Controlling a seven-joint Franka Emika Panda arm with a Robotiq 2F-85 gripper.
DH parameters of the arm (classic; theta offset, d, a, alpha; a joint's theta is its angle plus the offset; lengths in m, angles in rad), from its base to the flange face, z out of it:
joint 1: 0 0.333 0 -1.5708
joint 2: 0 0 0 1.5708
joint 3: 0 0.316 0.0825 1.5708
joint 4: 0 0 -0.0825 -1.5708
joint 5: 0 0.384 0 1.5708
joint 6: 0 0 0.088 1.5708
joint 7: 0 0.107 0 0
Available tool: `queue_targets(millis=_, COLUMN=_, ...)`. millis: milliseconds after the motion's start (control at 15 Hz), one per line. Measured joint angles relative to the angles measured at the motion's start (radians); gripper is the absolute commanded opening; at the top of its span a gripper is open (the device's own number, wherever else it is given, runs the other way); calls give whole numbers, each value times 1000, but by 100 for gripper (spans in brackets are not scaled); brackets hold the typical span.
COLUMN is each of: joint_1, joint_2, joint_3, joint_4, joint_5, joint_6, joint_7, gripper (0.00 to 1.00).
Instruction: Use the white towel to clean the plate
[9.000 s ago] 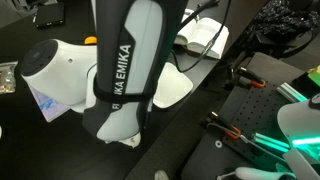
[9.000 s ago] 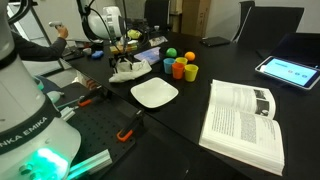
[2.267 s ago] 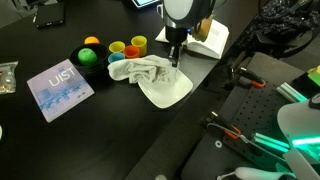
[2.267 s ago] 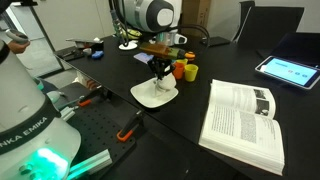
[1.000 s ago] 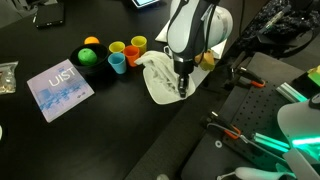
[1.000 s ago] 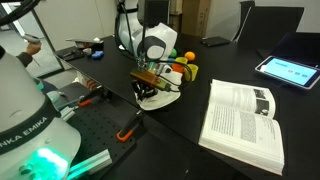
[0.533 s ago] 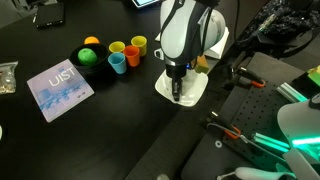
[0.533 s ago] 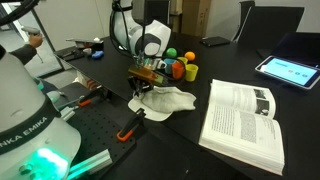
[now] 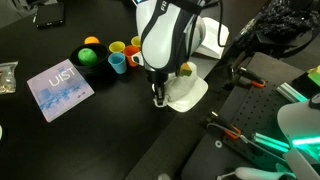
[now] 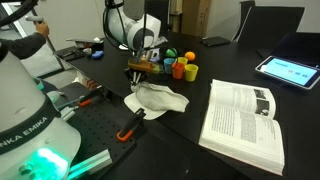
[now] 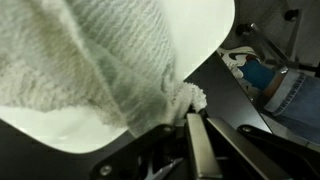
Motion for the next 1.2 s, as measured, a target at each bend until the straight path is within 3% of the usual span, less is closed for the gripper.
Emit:
queue_targets(millis=600, joint_1=38, joint_2=25, joint_3=10, joint_4=95, joint_5=-7, joint_6=0, joint_7=-87, gripper=1)
queue_targets(millis=1200, joint_1=-24, joint_2=20, joint_3=-45, joint_4=197, joint_5=-6, joint_6=-1, joint_7=-139, gripper=1)
